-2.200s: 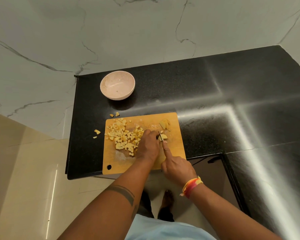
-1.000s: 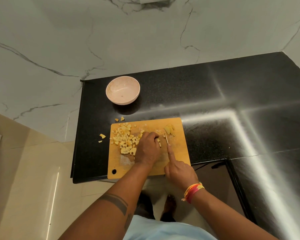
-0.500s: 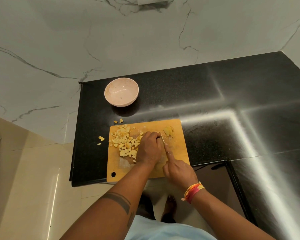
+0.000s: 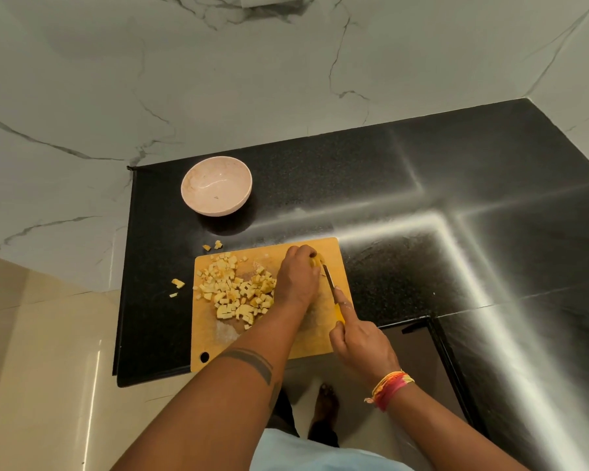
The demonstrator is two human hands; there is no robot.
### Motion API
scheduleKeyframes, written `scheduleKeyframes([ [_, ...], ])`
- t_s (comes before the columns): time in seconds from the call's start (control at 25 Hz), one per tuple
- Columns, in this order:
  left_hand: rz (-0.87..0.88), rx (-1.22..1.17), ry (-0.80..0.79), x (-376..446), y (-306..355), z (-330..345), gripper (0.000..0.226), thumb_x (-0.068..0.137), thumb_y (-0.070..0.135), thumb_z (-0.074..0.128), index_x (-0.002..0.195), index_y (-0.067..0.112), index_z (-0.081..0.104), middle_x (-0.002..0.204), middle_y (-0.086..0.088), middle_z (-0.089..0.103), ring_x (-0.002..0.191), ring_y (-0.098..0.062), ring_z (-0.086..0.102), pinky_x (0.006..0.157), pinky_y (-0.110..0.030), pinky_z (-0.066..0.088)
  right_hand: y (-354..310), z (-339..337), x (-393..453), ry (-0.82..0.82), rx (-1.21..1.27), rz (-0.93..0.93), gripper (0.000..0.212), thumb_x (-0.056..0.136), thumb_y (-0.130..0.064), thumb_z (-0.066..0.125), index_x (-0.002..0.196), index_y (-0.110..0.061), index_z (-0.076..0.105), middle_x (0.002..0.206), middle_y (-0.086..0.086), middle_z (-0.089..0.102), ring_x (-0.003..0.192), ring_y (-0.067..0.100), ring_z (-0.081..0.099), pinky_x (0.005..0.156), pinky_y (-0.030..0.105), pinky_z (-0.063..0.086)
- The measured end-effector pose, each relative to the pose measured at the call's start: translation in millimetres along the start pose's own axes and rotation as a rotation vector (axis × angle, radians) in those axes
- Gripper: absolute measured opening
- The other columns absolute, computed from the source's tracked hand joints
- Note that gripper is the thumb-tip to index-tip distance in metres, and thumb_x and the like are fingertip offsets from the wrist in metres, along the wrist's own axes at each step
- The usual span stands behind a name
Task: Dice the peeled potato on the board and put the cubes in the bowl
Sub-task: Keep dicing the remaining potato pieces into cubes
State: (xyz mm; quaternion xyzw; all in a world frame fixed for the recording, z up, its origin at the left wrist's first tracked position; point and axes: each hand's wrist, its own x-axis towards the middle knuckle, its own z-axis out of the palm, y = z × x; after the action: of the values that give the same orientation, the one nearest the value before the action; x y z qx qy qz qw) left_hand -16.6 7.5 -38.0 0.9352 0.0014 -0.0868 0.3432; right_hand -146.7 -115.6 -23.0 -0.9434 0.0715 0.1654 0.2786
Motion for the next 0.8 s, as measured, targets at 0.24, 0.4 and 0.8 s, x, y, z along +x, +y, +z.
scheduleKeyframes([
  [0.24,-0.026,-0.202,0.078,-22,0,-4,0.035,0.094,0.012,0.068,0.127,0.021,0.067,0.126,0.005,0.062,0.101,-0.01,0.063,0.092,-0.026,0.055,9,-3,-9,0.011,0.1,-0.027,0.072,0.1,-0.026,0.042,0.161,-0.04,0.006,0.056,-0.004,0.054,0.049,0.018,0.052,0.052,0.043,0.045],
  [0.4,-0.051,-0.2,0.024,-51,-7,4,0.034,0.092,0.016,0.073,0.125,0.021,0.069,0.122,0.008,0.062,0.097,-0.005,0.062,0.088,-0.017,0.052,11,4,-25,-0.029,0.084,-0.037,0.074,0.1,-0.031,0.039,0.16,-0.046,-0.001,0.061,-0.003,0.057,0.052,0.018,0.054,0.055,0.043,0.048],
  [0.8,0.061,0.05,-0.025,-67,-23,7,0.034,0.096,0.021,0.065,0.13,0.022,0.063,0.13,0.006,0.052,0.115,-0.014,0.054,0.098,-0.028,0.049,1,3,-32,-0.078,-0.081,-0.038,0.074,0.102,-0.033,0.036,0.16,-0.038,-0.01,0.064,-0.004,0.053,0.052,0.016,0.05,0.05,0.036,0.039],
])
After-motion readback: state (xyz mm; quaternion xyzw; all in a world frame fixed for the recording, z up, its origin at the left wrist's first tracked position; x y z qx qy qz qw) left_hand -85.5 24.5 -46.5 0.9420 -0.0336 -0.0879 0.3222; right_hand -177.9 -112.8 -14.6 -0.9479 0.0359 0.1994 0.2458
